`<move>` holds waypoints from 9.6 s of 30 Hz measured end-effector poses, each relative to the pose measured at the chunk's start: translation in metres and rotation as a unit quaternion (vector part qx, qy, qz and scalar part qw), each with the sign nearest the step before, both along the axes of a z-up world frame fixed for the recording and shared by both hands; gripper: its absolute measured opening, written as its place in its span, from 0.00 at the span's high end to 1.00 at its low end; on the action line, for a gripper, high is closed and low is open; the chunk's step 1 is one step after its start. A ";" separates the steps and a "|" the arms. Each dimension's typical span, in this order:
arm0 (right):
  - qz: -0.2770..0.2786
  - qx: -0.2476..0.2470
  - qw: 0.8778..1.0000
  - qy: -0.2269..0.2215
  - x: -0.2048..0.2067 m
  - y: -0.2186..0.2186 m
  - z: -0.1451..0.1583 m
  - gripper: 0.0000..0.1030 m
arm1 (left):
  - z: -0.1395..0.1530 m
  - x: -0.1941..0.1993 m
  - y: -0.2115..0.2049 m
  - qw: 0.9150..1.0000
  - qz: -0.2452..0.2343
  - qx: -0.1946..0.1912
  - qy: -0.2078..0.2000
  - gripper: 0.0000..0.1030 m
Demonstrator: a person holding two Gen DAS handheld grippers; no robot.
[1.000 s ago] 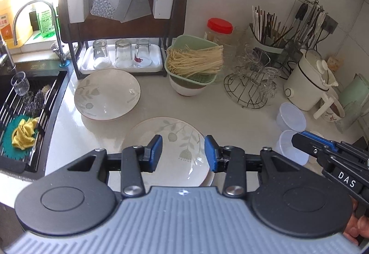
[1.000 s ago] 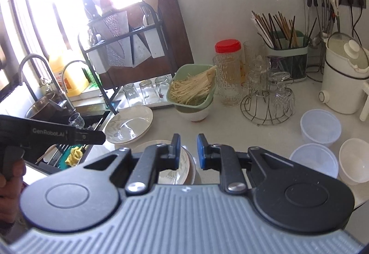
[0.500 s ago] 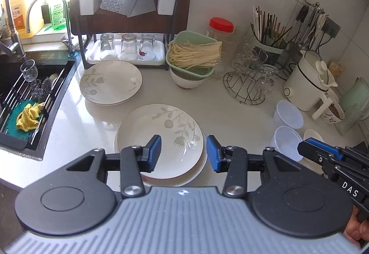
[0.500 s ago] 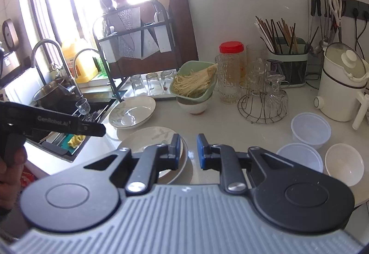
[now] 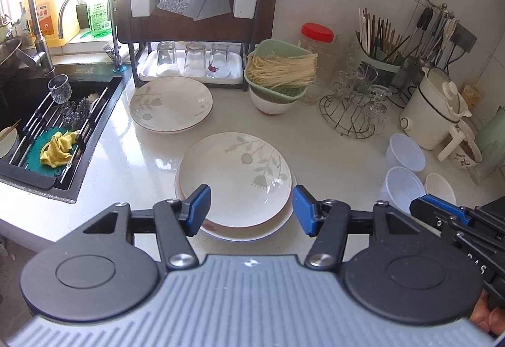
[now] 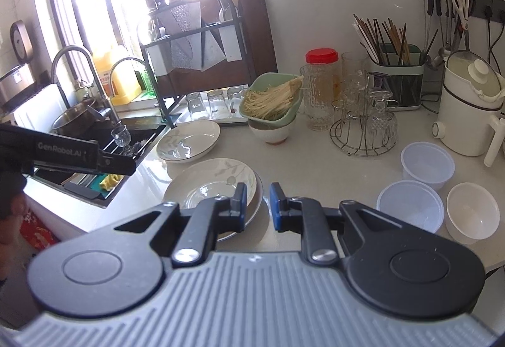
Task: Organize plates and bowls
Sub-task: 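Move both grippers to the rim of the leaf plate by the dish rack, then close the left gripper on the second leaf plate rim while the right gripper clamps it, then lift the second leaf plate with both grippers and carry it over the plate stack, then lower the leaf plate onto the stack and open both grippers, then move both grippers toward the translucent plastic bowls beside the cooker, then close both grippers on the rim of one translucent plastic bowl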
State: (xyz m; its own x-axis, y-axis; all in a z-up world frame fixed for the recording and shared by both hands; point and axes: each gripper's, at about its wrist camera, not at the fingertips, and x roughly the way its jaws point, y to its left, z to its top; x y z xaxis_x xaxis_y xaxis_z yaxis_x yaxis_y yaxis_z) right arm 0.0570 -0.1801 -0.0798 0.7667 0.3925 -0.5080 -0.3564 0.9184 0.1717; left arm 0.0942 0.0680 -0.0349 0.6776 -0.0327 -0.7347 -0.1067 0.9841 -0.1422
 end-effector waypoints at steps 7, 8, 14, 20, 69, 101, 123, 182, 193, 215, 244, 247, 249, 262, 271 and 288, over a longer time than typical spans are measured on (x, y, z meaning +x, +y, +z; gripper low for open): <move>-0.034 0.002 0.999 0.001 0.007 0.004 -0.007 0.20 | -0.010 0.015 0.014 1.000 -0.015 0.000 0.000 0.32; -0.035 0.003 0.999 0.002 0.009 0.006 -0.007 0.21 | -0.011 0.018 0.016 1.000 -0.015 0.001 0.001 0.32; -0.050 0.000 0.999 0.010 0.028 0.018 -0.010 0.21 | -0.015 0.046 0.033 1.000 -0.020 -0.001 0.005 0.25; -0.059 0.010 0.998 0.019 0.054 0.037 -0.016 0.21 | -0.022 0.084 0.057 1.000 -0.021 0.002 0.011 0.15; 0.008 0.020 0.985 0.171 0.310 0.239 -0.143 0.65 | -0.178 0.309 0.284 0.993 0.018 -0.065 0.093 0.59; 0.021 0.048 0.977 0.206 0.304 0.190 -0.093 0.81 | -0.111 0.279 0.254 0.974 -0.010 -0.180 0.139 0.73; -0.021 0.062 0.982 0.177 0.195 0.132 -0.055 0.81 | -0.073 0.189 0.196 0.974 -0.067 -0.176 0.123 0.73; -0.084 -0.006 0.981 0.175 0.164 0.111 -0.117 0.81 | -0.099 0.192 0.122 0.989 -0.034 -0.068 0.124 0.72; -0.077 -0.023 0.985 0.155 0.154 0.104 -0.106 0.81 | -0.079 0.160 0.098 0.991 -0.042 -0.083 0.096 0.72; -0.042 0.011 0.999 0.024 0.049 0.058 0.000 0.81 | 0.011 0.058 0.033 0.996 -0.058 -0.065 -0.022 0.72; -0.219 -0.015 0.975 0.020 0.020 0.018 -0.010 0.80 | -0.031 0.125 -0.006 0.974 -0.207 -0.090 0.015 0.71; -0.252 -0.019 0.967 0.016 0.014 0.004 -0.013 0.65 | -0.037 0.138 -0.025 0.971 -0.224 -0.083 0.018 0.70; -0.279 -0.014 0.960 0.012 0.013 -0.010 -0.016 0.27 | -0.042 0.147 -0.039 0.968 -0.234 -0.086 0.020 0.53; -0.318 0.018 0.946 0.058 0.050 -0.124 -0.063 0.16 | -0.110 0.214 -0.155 0.961 -0.251 -0.094 0.069 0.35; -0.276 0.067 0.949 0.140 0.085 -0.178 -0.110 0.34 | -0.152 0.236 -0.208 0.953 -0.268 -0.093 0.110 0.37; -0.246 0.157 0.926 0.239 0.123 -0.181 -0.151 0.79 | -0.174 0.261 -0.228 0.938 -0.281 -0.107 0.173 0.78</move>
